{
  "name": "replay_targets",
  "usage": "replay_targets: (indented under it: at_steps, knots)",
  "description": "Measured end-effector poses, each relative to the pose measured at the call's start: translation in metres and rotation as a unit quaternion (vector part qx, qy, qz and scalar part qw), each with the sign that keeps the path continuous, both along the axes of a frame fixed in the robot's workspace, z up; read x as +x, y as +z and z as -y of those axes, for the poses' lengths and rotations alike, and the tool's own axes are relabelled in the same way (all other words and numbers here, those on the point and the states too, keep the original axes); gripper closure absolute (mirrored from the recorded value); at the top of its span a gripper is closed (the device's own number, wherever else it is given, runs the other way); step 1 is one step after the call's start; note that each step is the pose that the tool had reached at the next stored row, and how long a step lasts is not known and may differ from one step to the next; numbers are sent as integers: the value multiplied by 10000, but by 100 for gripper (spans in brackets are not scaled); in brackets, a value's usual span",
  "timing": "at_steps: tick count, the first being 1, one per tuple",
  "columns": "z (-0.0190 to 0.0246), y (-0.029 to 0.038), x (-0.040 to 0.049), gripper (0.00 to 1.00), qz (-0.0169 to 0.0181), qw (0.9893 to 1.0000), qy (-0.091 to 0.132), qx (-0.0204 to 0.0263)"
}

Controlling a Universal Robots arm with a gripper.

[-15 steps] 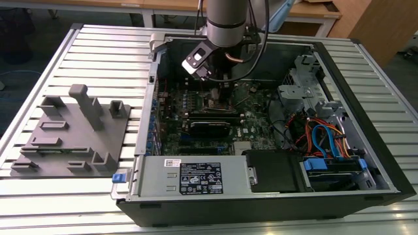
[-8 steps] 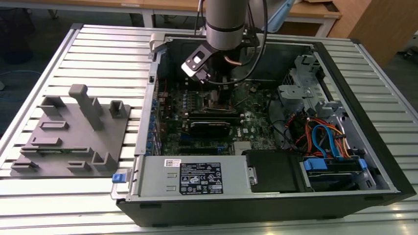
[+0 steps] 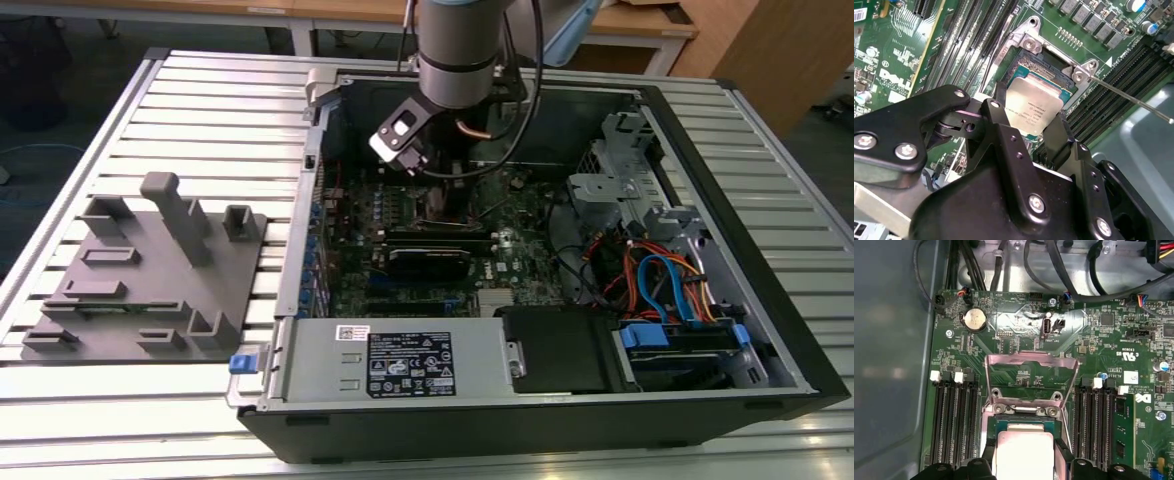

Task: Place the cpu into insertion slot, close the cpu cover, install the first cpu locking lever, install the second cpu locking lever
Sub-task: 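Place the cpu into insertion slot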

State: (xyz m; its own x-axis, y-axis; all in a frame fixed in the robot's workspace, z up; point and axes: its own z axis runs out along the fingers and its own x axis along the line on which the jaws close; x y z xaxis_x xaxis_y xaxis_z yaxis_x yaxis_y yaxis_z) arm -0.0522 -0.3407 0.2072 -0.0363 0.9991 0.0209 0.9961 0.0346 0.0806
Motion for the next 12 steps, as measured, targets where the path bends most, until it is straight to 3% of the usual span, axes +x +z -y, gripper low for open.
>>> replay_targets:
  at_steps: [5, 12]
  knots:
    - [0, -57, -6, 46, 1, 10000, -5, 0]
    - [0, -86, -6, 46, 0, 10000, -6, -1]
